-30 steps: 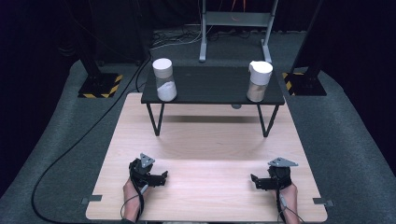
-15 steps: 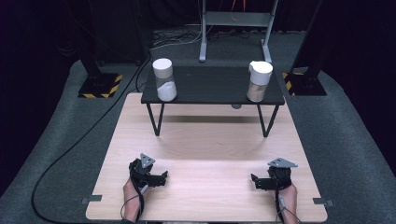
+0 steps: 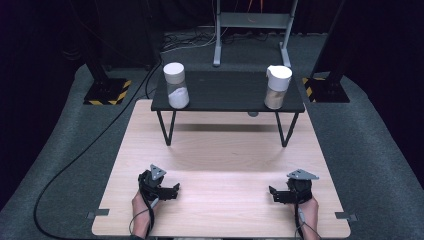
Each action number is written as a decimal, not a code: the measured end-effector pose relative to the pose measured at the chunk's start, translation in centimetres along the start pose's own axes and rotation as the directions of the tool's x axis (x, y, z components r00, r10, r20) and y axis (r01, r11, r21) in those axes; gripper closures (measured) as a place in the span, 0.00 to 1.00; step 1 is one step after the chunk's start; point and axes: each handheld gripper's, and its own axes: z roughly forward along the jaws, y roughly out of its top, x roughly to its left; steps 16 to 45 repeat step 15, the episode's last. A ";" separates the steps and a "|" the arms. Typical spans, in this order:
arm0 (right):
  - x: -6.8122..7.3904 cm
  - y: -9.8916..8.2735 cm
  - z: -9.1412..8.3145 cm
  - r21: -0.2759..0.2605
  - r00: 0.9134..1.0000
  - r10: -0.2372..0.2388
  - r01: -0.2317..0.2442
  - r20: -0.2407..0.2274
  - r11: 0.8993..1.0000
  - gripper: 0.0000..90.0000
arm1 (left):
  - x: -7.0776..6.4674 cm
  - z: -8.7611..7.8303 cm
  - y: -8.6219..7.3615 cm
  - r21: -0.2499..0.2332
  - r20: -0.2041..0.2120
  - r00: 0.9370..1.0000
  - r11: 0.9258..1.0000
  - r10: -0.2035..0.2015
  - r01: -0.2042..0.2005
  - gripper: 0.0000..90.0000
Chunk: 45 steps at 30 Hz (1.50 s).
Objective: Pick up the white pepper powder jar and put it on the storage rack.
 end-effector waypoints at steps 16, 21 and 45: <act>-0.1 -0.1 -0.1 -0.004 1.000 0.002 -0.002 -0.003 1.000 0.00 | 0.0 0.0 0.0 -0.001 -0.001 1.000 1.000 0.000 0.000 0.02; -0.1 -0.1 -0.1 -0.004 1.000 0.002 -0.002 -0.003 1.000 0.00 | 0.0 0.0 0.0 -0.001 -0.001 1.000 1.000 0.000 0.000 0.02; -0.1 -0.1 -0.1 -0.004 1.000 0.002 -0.002 -0.003 1.000 0.00 | 0.0 0.0 0.0 -0.001 -0.001 1.000 1.000 0.000 0.000 0.02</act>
